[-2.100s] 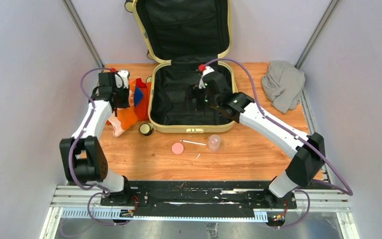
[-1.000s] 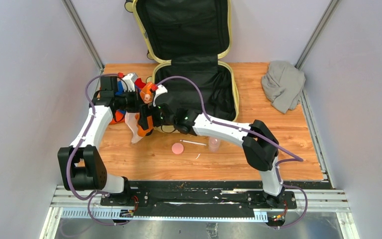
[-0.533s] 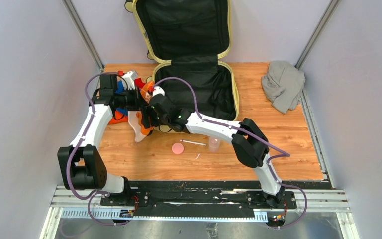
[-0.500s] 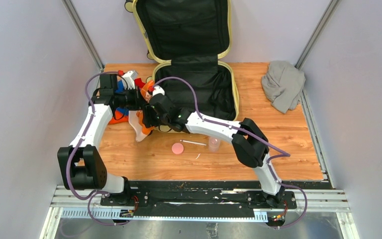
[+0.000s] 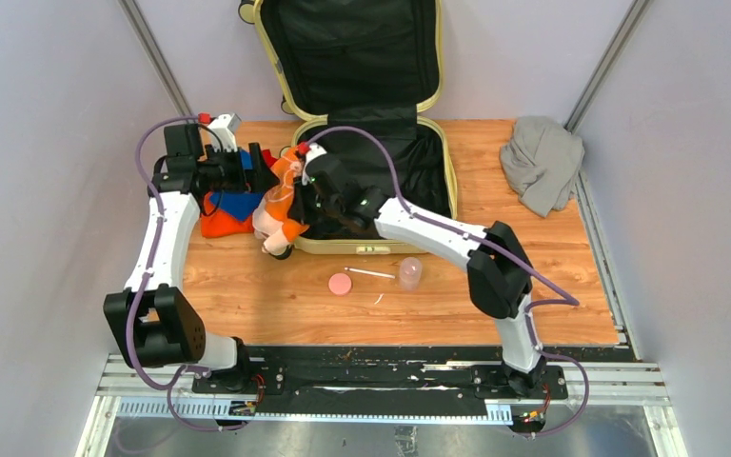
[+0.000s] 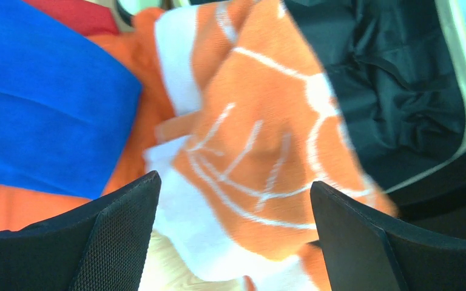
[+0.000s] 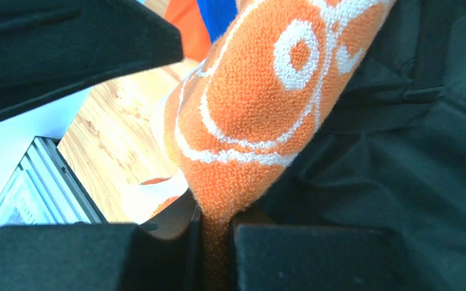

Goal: Pack the luggage
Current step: Place the clothes in the luggage.

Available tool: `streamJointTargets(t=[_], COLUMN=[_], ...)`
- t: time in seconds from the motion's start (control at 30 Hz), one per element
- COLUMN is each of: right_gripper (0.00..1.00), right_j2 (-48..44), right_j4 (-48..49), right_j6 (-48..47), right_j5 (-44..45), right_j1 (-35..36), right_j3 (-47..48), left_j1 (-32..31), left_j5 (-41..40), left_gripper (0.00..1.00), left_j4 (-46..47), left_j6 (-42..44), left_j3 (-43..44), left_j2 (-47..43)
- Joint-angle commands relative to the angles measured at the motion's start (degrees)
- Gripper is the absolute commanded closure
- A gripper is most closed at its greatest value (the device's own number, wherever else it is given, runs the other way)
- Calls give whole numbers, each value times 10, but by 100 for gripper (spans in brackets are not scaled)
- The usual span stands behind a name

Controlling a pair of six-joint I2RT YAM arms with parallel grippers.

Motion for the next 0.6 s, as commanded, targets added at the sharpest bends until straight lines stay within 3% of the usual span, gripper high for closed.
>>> streamJointTargets(t=[0.0, 0.2, 0.57], right_gripper=[100, 100, 100], right_j2=[-53, -7, 77], right_j4=[-48, -171, -214], right_j6=[-49, -115, -152], right_j5=[-50, -107, -6], right_j1=[-52, -148, -279], right_j3=[27, 91, 67], left_j1=[7, 8, 8], left_j5=[-86, -105, -119], left_gripper=[4, 3, 3], left_j4=[-22, -35, -34], left_j6=[58, 75, 96], left_j3=[23, 14, -14], left_j2=[-14, -1, -11])
